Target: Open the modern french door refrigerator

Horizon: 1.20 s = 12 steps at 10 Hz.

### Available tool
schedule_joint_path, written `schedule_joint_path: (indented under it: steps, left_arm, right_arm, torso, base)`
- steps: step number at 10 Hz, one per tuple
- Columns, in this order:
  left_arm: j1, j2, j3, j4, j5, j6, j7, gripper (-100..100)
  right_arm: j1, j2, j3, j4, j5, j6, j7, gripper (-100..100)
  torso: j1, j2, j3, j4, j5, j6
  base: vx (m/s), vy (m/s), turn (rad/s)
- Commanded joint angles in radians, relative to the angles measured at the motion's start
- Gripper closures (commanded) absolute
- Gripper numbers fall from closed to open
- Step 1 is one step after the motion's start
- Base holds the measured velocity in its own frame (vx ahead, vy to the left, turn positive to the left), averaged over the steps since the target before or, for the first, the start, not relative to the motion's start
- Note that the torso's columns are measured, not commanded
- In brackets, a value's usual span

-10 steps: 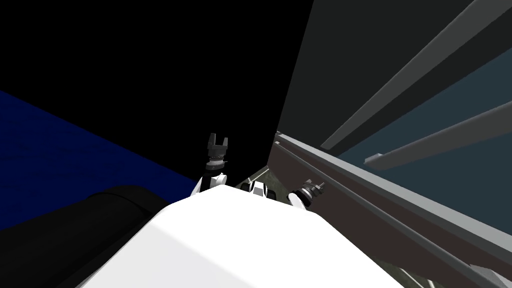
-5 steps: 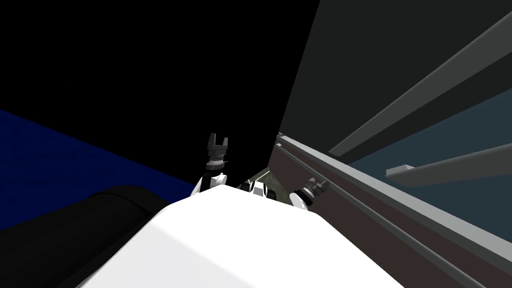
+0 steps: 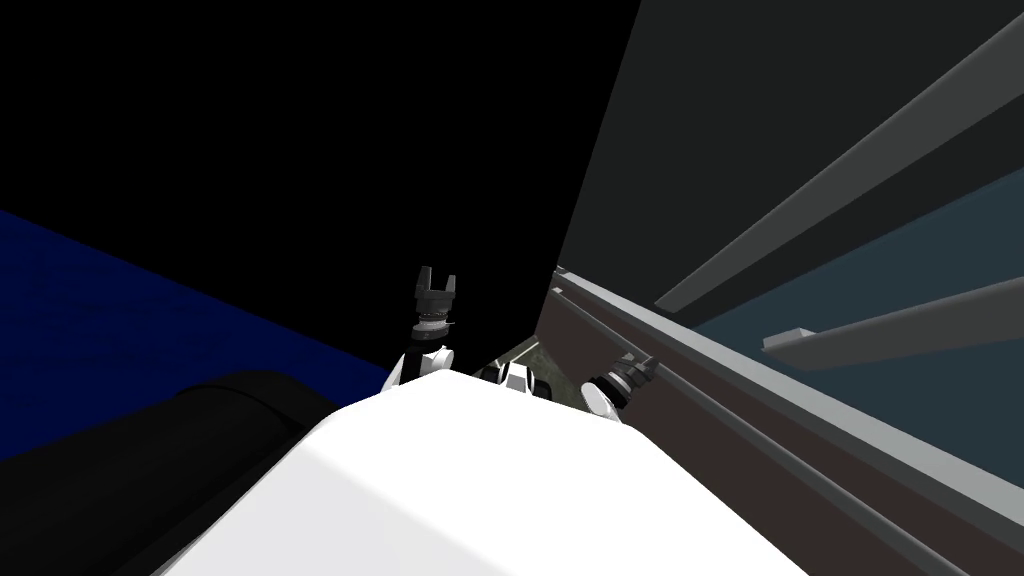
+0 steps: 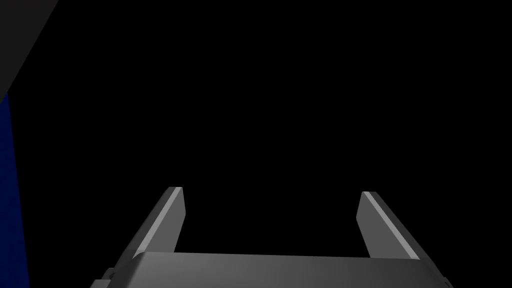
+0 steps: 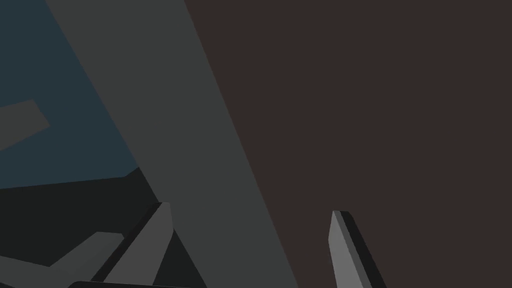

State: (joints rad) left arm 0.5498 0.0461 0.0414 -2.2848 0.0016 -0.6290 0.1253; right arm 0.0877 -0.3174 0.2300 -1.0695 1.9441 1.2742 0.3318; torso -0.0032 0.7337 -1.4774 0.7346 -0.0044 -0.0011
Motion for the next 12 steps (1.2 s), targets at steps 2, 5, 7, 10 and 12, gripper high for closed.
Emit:
schedule_joint_path:
  steps: [2,5,7,10,12]
  left_arm:
    - [0.000,0.000,0.000,0.000,0.000,0.000,0.000,0]
    - [0.000,0.000,0.000,0.000,0.000,0.000,0.000,0]
    - [0.000,0.000,0.000,0.000,0.000,0.000,0.000,0]
    - [0.000,0.000,0.000,0.000,0.000,0.000,0.000,0]
    - [0.000,0.000,0.000,0.000,0.000,0.000,0.000,0]
  right_arm:
    - [-0.006,-0.004,-0.001,-0.010,-0.004,-0.008,0.013,100]
    - [-0.012,-0.006,0.000,-0.021,-0.014,-0.035,0.034,100]
    - [-0.012,-0.005,0.000,-0.023,-0.010,-0.027,0.035,100]
    - [-0.009,0.002,0.007,-0.034,-0.008,-0.033,0.044,100]
    - [-0.048,0.012,0.042,-0.005,-0.055,0.018,0.081,100]
  torso:
    - [0.000,0.002,0.001,-0.001,-0.003,0.000]
    - [0.001,0.000,0.000,0.000,-0.001,-0.002]
    - [-0.004,-0.003,-0.003,0.001,0.001,0.000]
    - [0.003,0.002,0.002,0.000,-0.001,-0.001]
    - [-0.004,-0.004,-0.003,0.001,0.002,-0.001]
  base:
    - [-0.100,0.091,-0.026]
    - [-0.146,0.154,-0.022]
    - [-0.096,0.082,-0.013]
    - [-0.140,0.157,-0.026]
    - [-0.094,0.022,0.079]
